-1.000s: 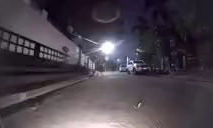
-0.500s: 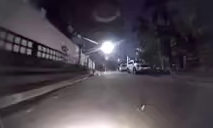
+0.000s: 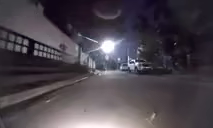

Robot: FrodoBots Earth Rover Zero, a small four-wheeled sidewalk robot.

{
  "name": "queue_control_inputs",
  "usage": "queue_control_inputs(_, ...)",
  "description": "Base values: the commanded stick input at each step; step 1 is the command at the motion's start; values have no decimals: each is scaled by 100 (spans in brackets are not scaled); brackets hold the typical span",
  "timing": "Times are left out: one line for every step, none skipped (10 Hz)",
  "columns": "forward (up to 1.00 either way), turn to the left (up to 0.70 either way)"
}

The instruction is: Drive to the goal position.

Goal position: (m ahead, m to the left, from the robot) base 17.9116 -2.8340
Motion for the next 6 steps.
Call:
queue_control_inputs(99, 0)
queue_control_inputs(99, 0)
queue_control_inputs(99, 0)
queue_control_inputs(99, 0)
queue_control_inputs(100, 0)
queue_control_inputs(100, 0)
